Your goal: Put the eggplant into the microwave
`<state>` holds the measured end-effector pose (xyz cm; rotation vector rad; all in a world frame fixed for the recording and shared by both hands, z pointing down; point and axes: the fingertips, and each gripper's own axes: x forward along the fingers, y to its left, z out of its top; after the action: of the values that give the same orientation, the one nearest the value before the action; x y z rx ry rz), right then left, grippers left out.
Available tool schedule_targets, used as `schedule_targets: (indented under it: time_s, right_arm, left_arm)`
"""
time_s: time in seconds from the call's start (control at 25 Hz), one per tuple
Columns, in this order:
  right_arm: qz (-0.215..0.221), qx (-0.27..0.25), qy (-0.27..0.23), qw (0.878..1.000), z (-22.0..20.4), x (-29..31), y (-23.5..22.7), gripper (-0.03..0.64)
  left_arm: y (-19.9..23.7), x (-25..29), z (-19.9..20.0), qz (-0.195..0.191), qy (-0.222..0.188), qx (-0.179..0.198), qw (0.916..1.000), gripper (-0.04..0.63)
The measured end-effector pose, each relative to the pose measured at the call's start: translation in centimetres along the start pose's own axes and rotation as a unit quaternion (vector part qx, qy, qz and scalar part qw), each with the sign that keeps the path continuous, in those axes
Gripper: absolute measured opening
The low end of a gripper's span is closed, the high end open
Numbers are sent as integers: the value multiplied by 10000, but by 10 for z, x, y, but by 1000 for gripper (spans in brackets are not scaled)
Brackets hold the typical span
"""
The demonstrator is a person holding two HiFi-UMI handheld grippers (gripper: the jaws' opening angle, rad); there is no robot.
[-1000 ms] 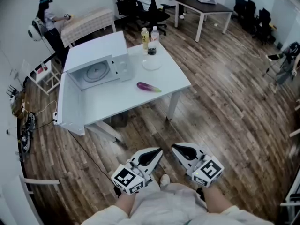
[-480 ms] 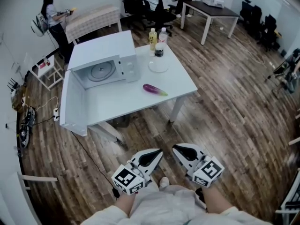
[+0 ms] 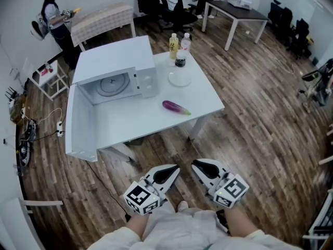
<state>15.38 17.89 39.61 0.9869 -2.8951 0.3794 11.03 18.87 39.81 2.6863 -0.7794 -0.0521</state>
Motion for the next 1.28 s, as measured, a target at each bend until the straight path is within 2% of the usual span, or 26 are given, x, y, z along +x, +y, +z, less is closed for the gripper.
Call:
schedule_targets:
  time_s: [0.84,1.28]
  right_arm:
    - [41,-47,566,9984,13,133,-66,41]
    - [-203,-350,1042,9937,10,174,-115,41]
  left_arm:
    - [154,12,37,-100,82,-179,9998,2]
    - [207,19,51,-213,195,-298,9991,2]
